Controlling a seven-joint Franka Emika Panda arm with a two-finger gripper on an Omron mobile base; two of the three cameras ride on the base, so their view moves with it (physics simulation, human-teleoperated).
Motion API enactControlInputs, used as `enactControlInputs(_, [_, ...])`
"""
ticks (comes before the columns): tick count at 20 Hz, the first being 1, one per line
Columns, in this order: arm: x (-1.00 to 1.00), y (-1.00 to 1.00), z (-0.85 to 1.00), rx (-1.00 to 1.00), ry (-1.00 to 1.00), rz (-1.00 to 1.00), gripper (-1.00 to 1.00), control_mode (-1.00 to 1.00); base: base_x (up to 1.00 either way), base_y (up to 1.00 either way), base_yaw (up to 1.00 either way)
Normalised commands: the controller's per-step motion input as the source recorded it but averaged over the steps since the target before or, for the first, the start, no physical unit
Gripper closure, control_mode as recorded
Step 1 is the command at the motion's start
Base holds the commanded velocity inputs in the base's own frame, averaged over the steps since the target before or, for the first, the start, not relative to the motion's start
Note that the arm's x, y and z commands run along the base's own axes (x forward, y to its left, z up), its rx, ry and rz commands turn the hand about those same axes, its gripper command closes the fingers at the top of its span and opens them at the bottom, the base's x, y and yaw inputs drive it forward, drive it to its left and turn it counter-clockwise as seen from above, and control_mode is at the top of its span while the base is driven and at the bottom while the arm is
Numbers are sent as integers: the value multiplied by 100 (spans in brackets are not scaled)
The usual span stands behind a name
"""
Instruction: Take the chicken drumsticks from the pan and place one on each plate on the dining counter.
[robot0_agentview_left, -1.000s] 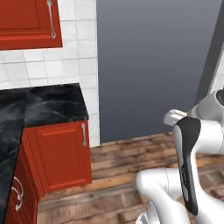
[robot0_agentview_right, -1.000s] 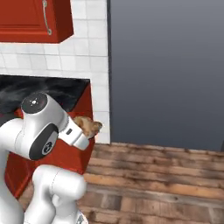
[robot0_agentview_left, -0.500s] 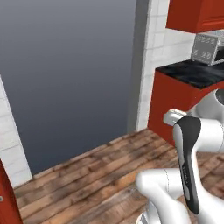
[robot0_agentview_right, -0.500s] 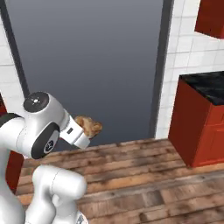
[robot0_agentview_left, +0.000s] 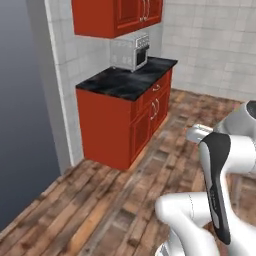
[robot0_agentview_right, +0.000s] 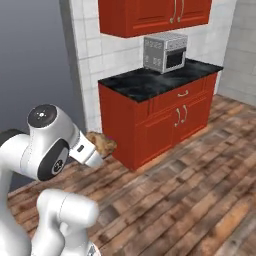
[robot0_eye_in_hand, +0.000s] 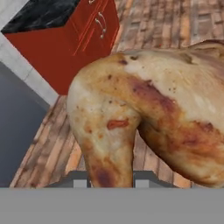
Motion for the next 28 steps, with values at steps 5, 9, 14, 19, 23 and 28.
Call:
enactControlInputs(5, [0, 0, 0, 0, 0, 0, 100, 100, 58, -29, -75])
enactControlInputs(9, [0, 0, 0, 0, 0, 0, 100, 100, 82, -29, -68])
enactControlInputs(14, [0, 0, 0, 0, 0, 0, 100, 100, 99, -24, -63])
enactControlInputs(19, [0, 0, 0, 0, 0, 0, 100, 100, 100, -10, -61])
enactControlInputs(23, [0, 0, 0, 0, 0, 0, 100, 100, 100, 4, -59])
enactControlInputs(28, [0, 0, 0, 0, 0, 0, 100, 100, 100, 57, -52])
